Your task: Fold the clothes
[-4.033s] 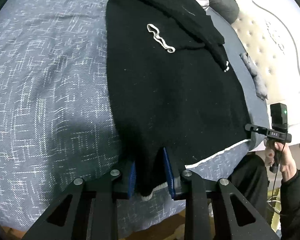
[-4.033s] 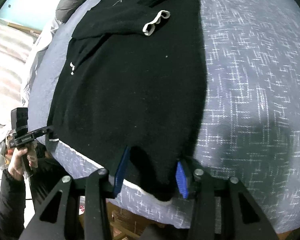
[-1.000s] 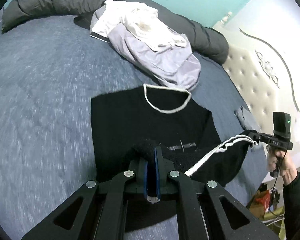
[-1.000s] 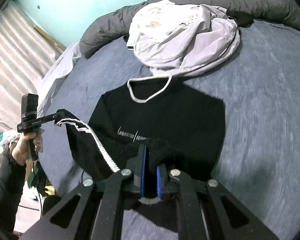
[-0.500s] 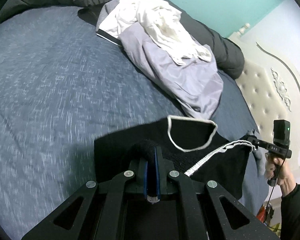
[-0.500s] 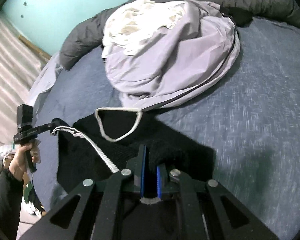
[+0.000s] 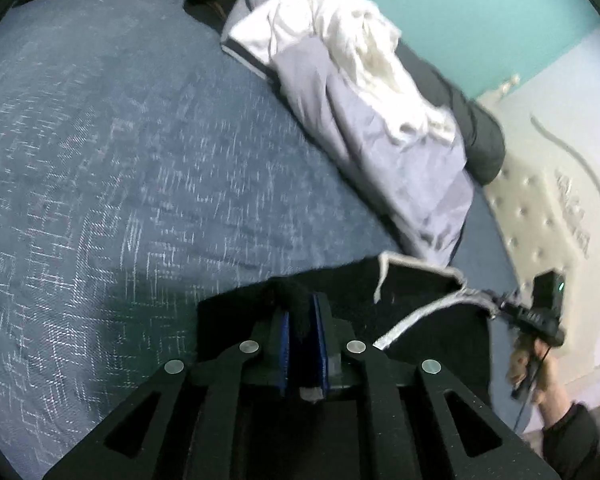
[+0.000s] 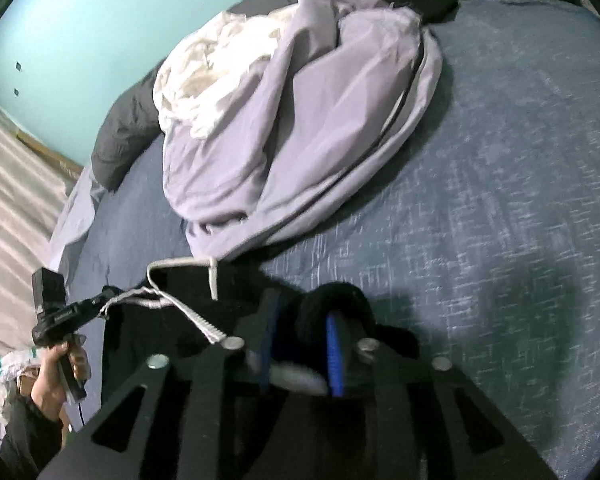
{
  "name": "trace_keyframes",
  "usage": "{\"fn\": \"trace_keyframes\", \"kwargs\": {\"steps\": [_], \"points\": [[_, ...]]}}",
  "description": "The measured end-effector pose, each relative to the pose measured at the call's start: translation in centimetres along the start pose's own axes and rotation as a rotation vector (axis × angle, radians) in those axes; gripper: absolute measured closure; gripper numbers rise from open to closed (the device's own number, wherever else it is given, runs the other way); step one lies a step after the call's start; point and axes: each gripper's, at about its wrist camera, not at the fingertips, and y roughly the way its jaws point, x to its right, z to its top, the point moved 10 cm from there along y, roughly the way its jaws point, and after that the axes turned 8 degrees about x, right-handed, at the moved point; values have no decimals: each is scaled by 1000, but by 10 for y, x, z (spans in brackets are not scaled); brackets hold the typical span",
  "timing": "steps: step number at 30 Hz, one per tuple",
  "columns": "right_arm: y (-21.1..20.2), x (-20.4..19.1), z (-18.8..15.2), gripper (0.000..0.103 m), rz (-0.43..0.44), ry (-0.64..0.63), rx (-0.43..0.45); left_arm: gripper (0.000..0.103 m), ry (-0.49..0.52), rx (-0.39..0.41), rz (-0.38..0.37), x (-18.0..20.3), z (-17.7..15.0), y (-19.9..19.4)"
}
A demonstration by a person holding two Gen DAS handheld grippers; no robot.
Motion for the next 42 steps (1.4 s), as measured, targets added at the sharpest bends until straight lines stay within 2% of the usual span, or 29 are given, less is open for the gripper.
{"fn": "trace_keyframes", "kwargs": {"steps": [1,3,6,10,18,24,26,28,29,30,31,33,36,39,42], "points": [[-6,0,5,47,-10,-9,21,63,5,11,3,2,3,-3],[-17,-1,12,44,-28,-33,52,57,55,27,17,9,8,-11],[-28,-8,14,44,-53,-120,78,55,97,67,36,13,15,-23],[-28,-12,4,44,-87,-234,71,51,192,32,96,12,6,-16],[3,-17,-9,44,-160,-386,57,48,339,-1,176,3,1,16],[29,-16,-15,44,-242,-509,19,48,412,-16,197,2,3,31],[38,-13,-18,46,-270,-532,-2,51,419,-23,192,3,3,34],[45,-9,-20,55,-288,-539,-20,66,428,-35,184,4,1,37],[48,-7,-20,63,-295,-540,-29,71,440,-38,191,4,0,38],[50,-5,-20,78,-300,-541,-33,83,446,-40,192,4,0,39],[50,-4,-19,87,-312,-545,-28,93,451,-43,191,5,-1,39],[47,-3,-16,96,-318,-538,-6,96,441,-30,188,4,1,37],[30,0,-4,97,-281,-461,58,97,403,2,169,2,8,27],[9,12,10,97,-235,-336,120,97,297,31,125,-6,16,15],[0,27,15,98,-214,-226,133,97,173,54,81,-18,25,8]]}}
